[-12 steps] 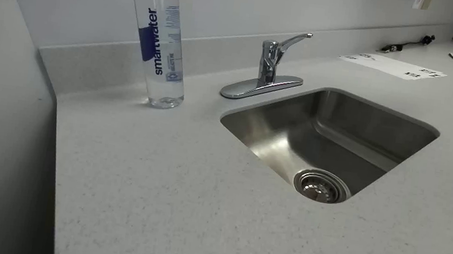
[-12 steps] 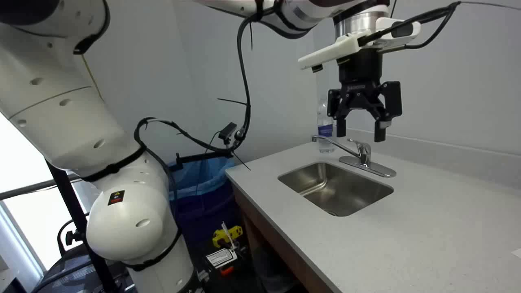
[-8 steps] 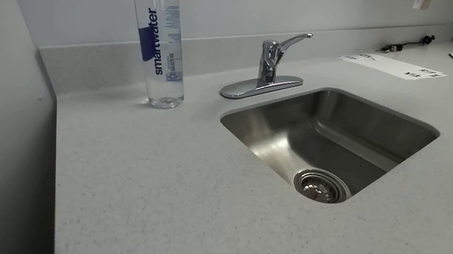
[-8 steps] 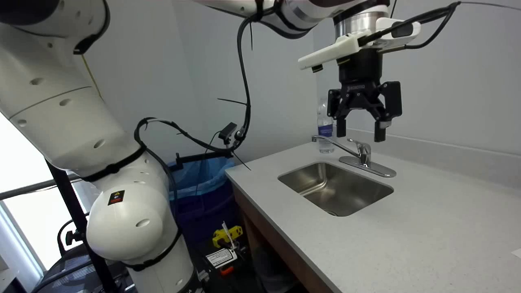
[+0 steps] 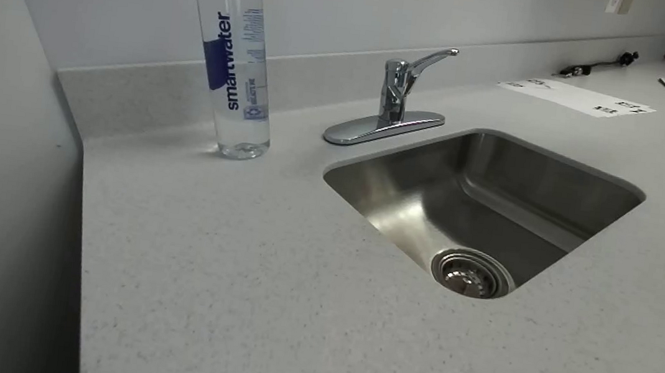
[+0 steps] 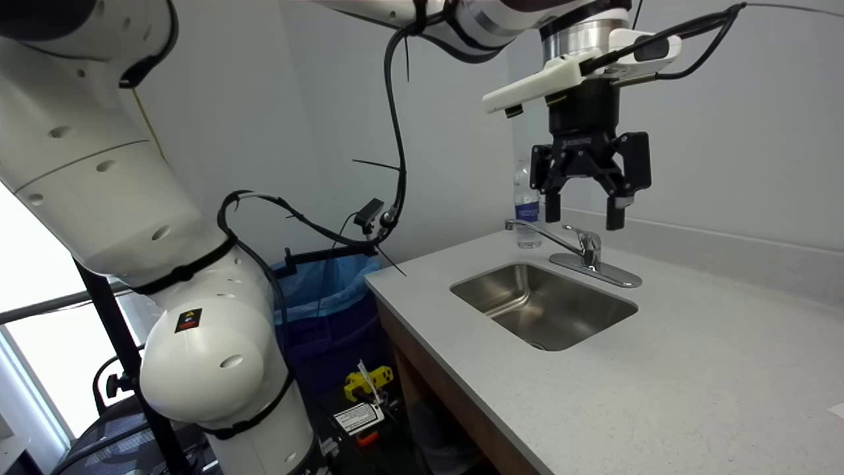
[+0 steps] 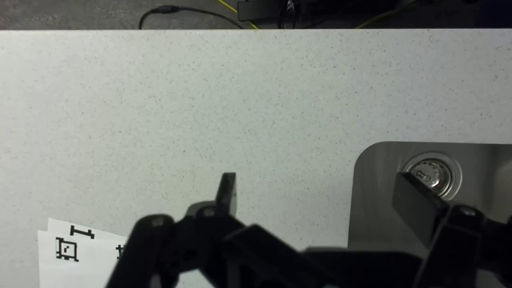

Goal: Push the faucet up and rotate the spout from left to the middle

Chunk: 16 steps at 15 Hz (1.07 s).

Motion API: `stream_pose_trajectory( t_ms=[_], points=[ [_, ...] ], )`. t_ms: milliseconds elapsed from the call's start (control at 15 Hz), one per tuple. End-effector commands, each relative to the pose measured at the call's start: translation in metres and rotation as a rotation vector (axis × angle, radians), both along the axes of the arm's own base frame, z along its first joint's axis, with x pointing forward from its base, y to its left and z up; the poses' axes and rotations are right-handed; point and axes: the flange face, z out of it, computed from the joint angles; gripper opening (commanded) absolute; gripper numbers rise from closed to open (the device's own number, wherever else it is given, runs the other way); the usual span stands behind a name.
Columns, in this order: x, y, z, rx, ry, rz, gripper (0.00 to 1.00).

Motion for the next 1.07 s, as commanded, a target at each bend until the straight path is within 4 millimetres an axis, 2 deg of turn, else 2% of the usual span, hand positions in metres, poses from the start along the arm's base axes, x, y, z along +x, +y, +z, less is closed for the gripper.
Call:
stream_pose_trajectory(
  t_ms=[0,200,533,867,933,1000],
  points=[
    [0.013,0.005,0.002,0.011,-0.01,0.002,1.0],
    [0.029,0.015,0.005,0.038,-0.036,0.009,1.0],
    [0.067,0.045,0.019,0.115,-0.115,0.028,1.0],
    [0.094,0.075,0.031,0.19,-0.194,0.063,1.0],
    [0.097,0.078,0.033,0.196,-0.202,0.064,1.0],
    [0.084,0.072,0.027,0.169,-0.179,0.06,1.0]
  ],
)
